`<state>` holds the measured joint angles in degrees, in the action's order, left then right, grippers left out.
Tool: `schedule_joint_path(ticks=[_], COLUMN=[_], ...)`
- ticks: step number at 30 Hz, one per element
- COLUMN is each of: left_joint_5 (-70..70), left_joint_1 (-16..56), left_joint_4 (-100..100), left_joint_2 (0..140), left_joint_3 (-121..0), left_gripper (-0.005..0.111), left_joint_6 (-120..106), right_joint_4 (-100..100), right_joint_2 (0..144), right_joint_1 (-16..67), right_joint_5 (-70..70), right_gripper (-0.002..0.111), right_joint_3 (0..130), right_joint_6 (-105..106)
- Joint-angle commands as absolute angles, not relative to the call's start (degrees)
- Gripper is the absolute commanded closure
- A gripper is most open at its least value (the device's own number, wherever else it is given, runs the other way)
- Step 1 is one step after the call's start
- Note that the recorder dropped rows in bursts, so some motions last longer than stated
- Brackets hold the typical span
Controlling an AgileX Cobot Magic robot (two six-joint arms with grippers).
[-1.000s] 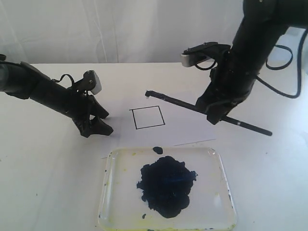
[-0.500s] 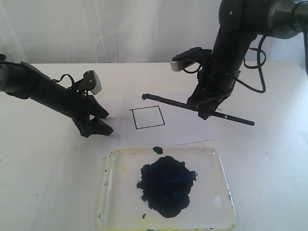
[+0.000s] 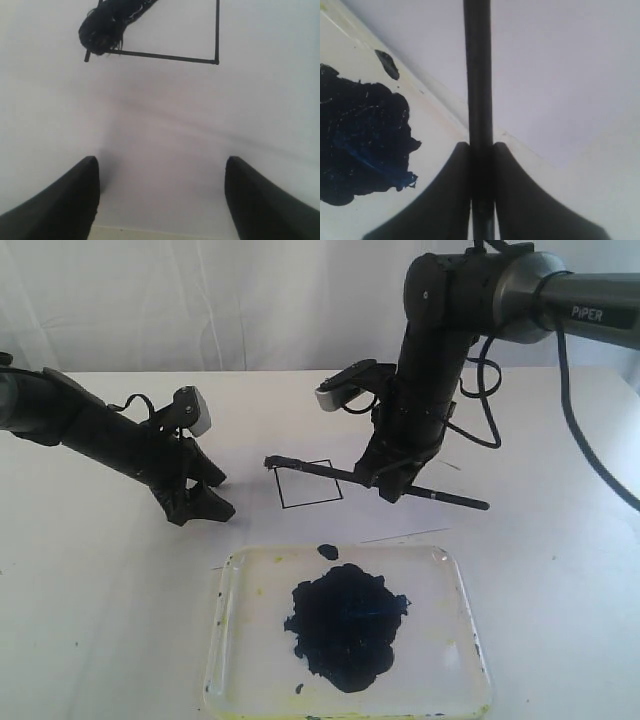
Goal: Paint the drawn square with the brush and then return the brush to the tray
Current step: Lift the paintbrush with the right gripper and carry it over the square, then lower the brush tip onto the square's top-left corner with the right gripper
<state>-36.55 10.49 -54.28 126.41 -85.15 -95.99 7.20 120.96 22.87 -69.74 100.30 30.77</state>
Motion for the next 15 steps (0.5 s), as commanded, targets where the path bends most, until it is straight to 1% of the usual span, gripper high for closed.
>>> schedule_joint_path(ticks=[1,15], left_joint_5=[-37.97,-37.97], left_joint_1=[10.61,10.61], left_joint_4=[-51.35,-51.35], left_joint_2=[127.71,127.71], left_joint_3=[-84.77,-84.77], left_gripper=[0.034,0.034], left_joint_6=[-94.76,-94.76], right_joint_4=[5.4,4.22], right_joint_2=[120.83,121.82], right_joint_1=[22.93,22.93], right_joint_5=[-69.96,-69.96], right_gripper=[0.108,0.108], right_joint_3=[100.82,100.62], right_joint_6=[31.05,30.14])
